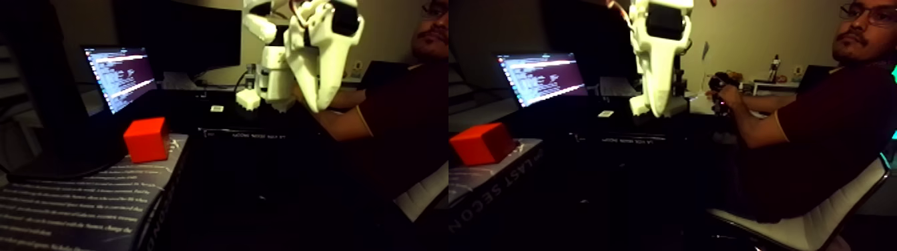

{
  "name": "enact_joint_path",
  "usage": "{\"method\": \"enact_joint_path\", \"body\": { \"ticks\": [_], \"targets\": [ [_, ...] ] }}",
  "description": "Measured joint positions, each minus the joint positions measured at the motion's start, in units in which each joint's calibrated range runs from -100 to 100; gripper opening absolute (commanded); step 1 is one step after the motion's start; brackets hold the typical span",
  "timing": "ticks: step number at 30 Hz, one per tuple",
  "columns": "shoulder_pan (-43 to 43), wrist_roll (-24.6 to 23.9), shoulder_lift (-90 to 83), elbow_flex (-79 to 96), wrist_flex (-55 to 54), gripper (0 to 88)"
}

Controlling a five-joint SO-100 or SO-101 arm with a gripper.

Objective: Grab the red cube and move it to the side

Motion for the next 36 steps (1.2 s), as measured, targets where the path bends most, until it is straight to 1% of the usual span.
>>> {"method": "enact_joint_path", "body": {
  "ticks": [4, 11, 17, 36],
  "targets": [
    [0.46, -3.3, -8.41, 6.72, -0.16, 0.7],
    [5.33, -8.23, -17.92, 13.43, -0.16, 0.7],
    [7.03, -8.65, -22.13, 14.61, -0.16, 0.7],
    [7.34, -8.65, -24.91, 15.34, 0.9, 0.7]
  ]
}}
